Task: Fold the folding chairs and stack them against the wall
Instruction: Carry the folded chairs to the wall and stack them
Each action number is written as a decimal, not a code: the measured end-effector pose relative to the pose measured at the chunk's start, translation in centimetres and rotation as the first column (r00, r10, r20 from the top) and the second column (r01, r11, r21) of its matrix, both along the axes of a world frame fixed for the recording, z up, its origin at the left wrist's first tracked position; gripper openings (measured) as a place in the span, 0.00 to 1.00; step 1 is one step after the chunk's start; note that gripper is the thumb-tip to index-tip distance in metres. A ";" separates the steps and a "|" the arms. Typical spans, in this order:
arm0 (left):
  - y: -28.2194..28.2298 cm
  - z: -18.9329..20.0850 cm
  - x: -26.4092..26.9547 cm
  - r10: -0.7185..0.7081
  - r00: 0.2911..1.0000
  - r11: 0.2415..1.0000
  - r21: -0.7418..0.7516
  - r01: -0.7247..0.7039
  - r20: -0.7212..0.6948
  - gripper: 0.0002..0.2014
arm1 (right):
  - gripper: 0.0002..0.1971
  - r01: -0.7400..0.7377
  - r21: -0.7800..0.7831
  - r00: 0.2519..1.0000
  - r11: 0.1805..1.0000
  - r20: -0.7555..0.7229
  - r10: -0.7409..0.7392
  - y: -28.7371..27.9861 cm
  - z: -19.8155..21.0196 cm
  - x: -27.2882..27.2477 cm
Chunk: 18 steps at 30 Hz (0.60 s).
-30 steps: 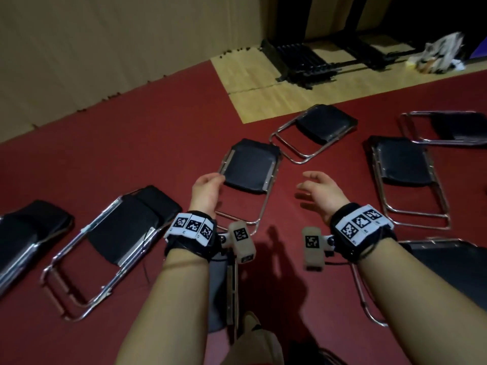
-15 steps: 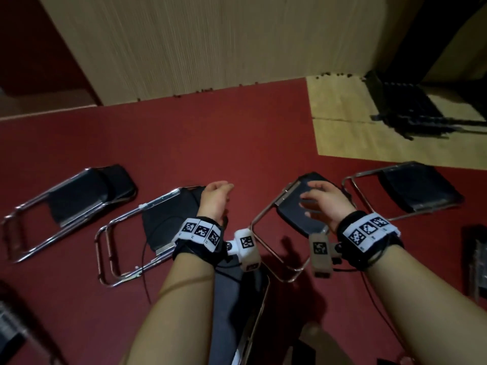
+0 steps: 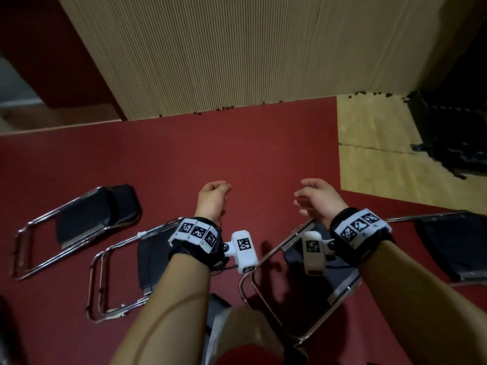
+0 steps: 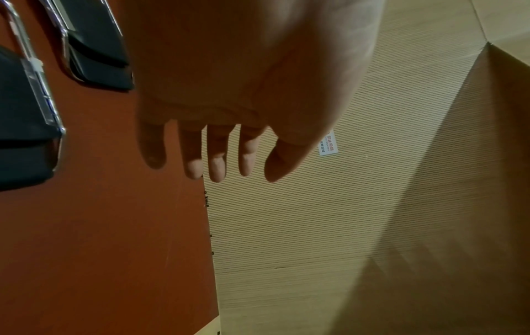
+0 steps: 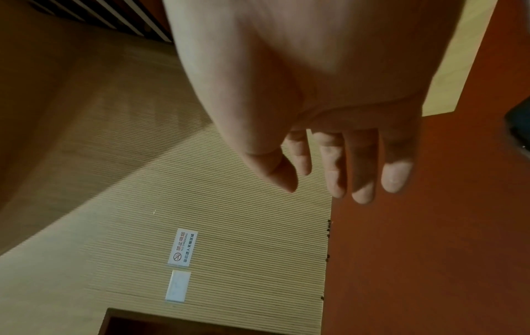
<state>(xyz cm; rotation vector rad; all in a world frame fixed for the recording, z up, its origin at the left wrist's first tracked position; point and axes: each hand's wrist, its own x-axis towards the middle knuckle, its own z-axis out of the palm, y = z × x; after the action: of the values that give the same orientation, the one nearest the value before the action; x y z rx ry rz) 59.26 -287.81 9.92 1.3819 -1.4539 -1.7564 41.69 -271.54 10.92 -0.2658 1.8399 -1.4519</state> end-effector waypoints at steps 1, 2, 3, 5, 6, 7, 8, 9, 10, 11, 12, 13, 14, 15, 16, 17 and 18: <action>-0.6 0.2 -1.2 -0.002 1.000 1.000 0.009 0.002 0.006 0.03 | 0.17 -0.011 0.003 1.000 1.000 0.006 0.011 -0.7 0.1 -1.1; -1.3 0.4 -2.4 0.000 1.000 1.000 0.010 0.000 0.009 0.03 | 0.17 -0.025 0.003 1.000 1.000 0.017 0.025 -1.5 0.2 -2.3; -2.4 0.5 -4.0 0.006 1.000 1.000 0.009 -0.006 0.010 0.03 | 0.17 -0.037 0.002 0.999 0.999 0.022 0.037 -2.6 0.3 -3.7; -4.6 0.4 -7.0 0.015 1.000 1.000 0.008 -0.015 0.004 0.04 | 0.17 -0.051 0.009 0.999 0.999 0.012 0.051 -4.8 0.3 -6.6; -5.5 0.2 -8.2 0.016 1.000 1.000 0.005 -0.016 0.008 0.05 | 0.17 -0.055 0.019 0.998 0.998 0.011 0.055 -5.8 0.2 -7.8; -6.7 -0.1 -9.6 0.015 1.000 1.000 0.002 -0.015 0.008 0.05 | 0.16 -0.057 0.029 0.998 0.998 0.011 0.057 -6.9 0.1 -9.2; -8.0 -0.5 -11.2 0.017 1.000 1.000 0.006 -0.017 0.006 0.05 | 0.16 -0.058 0.031 0.998 0.998 0.013 0.058 -8.4 0.0 -10.8; -9.3 -1.0 -12.7 0.013 1.000 1.000 0.016 -0.013 0.006 0.05 | 0.16 -0.059 0.037 0.998 0.998 0.012 0.059 -9.8 -0.2 -12.2; -11.0 -1.5 -14.4 0.003 1.000 1.000 0.025 -0.004 0.003 0.05 | 0.16 -0.060 0.040 0.998 0.997 0.015 0.060 -11.6 -0.6 -13.8; -12.8 -2.0 -15.8 -0.008 1.000 0.999 0.035 0.008 0.000 0.05 | 0.17 -0.062 0.044 0.998 0.997 0.018 0.062 -13.3 -1.0 -15.1; -15.0 -2.6 -17.5 -0.022 1.000 0.999 0.048 0.022 0.000 0.05 | 0.17 -0.064 0.045 0.998 0.997 0.012 0.064 -15.4 -1.3 -16.5; -17.5 -3.4 -19.6 -0.037 0.999 0.997 0.064 0.037 0.004 0.05 | 0.17 -0.062 0.047 0.998 0.997 0.004 0.062 -17.8 -1.7 -18.2; -20.2 -3.9 -21.3 -0.046 0.999 0.996 0.074 0.046 0.004 0.04 | 0.17 -0.060 0.044 0.998 0.997 -0.006 0.061 -20.4 -1.9 -19.7; -23.7 -4.1 -23.1 -0.045 0.999 0.996 0.073 0.046 -0.015 0.03 | 0.17 -0.056 0.037 0.998 0.998 -0.017 0.056 -23.9 -2.2 -21.4; -26.6 -4.3 -24.6 -0.031 0.999 0.998 0.062 0.033 -0.035 0.02 | 0.17 -0.049 0.034 0.998 0.998 -0.027 0.050 -26.8 -2.4 -22.9; -29.9 -4.5 -26.2 -0.011 0.999 0.999 0.051 0.013 -0.033 0.02 | 0.17 -0.046 0.044 0.998 0.998 -0.045 0.048 -29.9 -2.4 -24.3; -33.6 -4.7 -27.8 0.000 1.000 0.999 0.054 0.001 -0.019 0.03 | 0.17 -0.032 0.056 0.998 0.998 -0.047 0.035 -33.5 -2.5 -25.7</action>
<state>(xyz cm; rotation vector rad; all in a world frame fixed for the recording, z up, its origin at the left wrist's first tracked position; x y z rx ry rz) 31.45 -321.41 5.23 1.3874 -1.4069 -1.8166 15.99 -305.03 8.40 -0.3053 1.9023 -1.3806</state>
